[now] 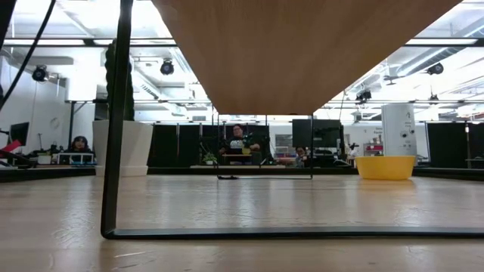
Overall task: Pick & Place Mini bowls
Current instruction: Stack the white bowl on top of the white bowl on the shelf, then put the yellow bowl on the shelf
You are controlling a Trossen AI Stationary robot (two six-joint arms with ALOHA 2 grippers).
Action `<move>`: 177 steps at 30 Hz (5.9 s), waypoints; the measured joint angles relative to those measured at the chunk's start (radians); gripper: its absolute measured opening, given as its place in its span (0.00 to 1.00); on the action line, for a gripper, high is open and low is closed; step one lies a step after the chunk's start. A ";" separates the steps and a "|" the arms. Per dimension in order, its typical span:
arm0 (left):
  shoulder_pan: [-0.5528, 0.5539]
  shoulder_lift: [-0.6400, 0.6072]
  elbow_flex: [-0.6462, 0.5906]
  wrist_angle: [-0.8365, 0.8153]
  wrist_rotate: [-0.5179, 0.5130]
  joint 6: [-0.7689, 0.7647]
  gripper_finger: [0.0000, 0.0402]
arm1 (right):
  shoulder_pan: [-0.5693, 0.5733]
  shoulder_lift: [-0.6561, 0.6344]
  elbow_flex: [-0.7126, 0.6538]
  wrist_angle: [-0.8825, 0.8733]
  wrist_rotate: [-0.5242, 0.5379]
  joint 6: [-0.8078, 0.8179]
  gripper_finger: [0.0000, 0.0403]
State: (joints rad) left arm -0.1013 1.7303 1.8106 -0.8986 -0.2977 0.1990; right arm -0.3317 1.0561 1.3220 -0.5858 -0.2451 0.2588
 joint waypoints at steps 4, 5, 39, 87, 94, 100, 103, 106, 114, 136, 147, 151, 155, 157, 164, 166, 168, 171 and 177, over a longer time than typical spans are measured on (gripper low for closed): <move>-0.001 -0.015 0.005 0.001 0.000 -0.011 0.25 | 0.000 0.000 0.000 0.000 0.000 -0.001 0.02; -0.001 -0.017 0.005 0.001 -0.003 -0.010 0.25 | 0.000 0.000 0.000 0.000 0.000 -0.003 0.02; -0.006 0.034 -0.001 0.036 -0.062 -0.109 0.25 | 0.000 0.000 -0.006 -0.001 0.000 -0.004 0.02; 0.027 -0.435 -0.212 0.254 0.239 -0.441 0.25 | 0.000 0.011 -0.213 -0.601 0.063 -0.046 0.02; 0.027 -0.610 -0.495 0.532 0.261 -0.561 0.25 | 0.000 0.016 -0.350 -0.508 0.064 -0.041 0.03; 0.027 -0.736 -0.707 0.765 0.281 -0.670 0.25 | 0.000 0.039 -0.437 -0.497 0.102 -0.083 0.19; 0.027 -0.783 -0.772 0.807 0.281 -0.706 0.25 | 0.000 0.042 -0.477 -0.470 0.217 -0.123 0.31; 0.027 -0.823 -0.819 0.814 0.281 -0.734 0.25 | -0.001 0.042 -0.512 -0.440 0.354 -0.148 0.39; 0.026 -0.861 -0.883 0.827 0.280 -0.782 0.25 | -0.014 0.078 -0.541 -0.363 0.379 -0.200 0.41; 0.027 -0.890 -0.882 0.824 0.278 -0.776 0.25 | -0.137 0.390 -0.541 -0.335 0.375 -0.222 0.31; 0.027 -0.892 -0.882 0.824 0.273 -0.776 0.25 | -0.156 0.456 -0.541 -0.329 0.340 -0.237 0.06; 0.027 -0.891 -0.882 0.824 0.273 -0.776 0.25 | -0.156 0.447 -0.519 -0.357 0.342 -0.209 0.03; 0.027 -0.891 -0.882 0.824 0.273 -0.777 0.25 | -0.156 0.412 -0.474 -0.424 0.342 -0.167 0.02; 0.027 -0.891 -0.882 0.824 0.273 -0.777 0.25 | -0.156 0.385 -0.447 -0.459 0.342 -0.147 0.02; 0.027 -0.891 -0.882 0.824 0.274 -0.778 0.25 | -0.152 0.257 -0.352 -0.574 0.341 -0.141 0.02; 0.027 -0.891 -0.882 0.824 0.274 -0.784 0.25 | -0.143 0.220 -0.324 -0.590 0.325 -0.156 0.02; 0.027 -0.891 -0.882 0.824 0.274 -0.791 0.25 | -0.131 0.186 -0.296 -0.602 0.300 -0.161 0.02; 0.027 -0.891 -0.882 0.824 0.274 -0.794 0.25 | -0.097 0.145 -0.244 -0.620 0.268 -0.158 0.02; 0.027 -0.891 -0.882 0.824 0.275 -0.834 0.25 | 0.044 0.121 -0.134 -0.649 0.264 -0.147 0.02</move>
State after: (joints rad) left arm -0.0738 0.8391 0.9287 -0.0746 -0.0231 -0.6352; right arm -0.2876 1.1774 1.1877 -1.2347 0.0189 0.1115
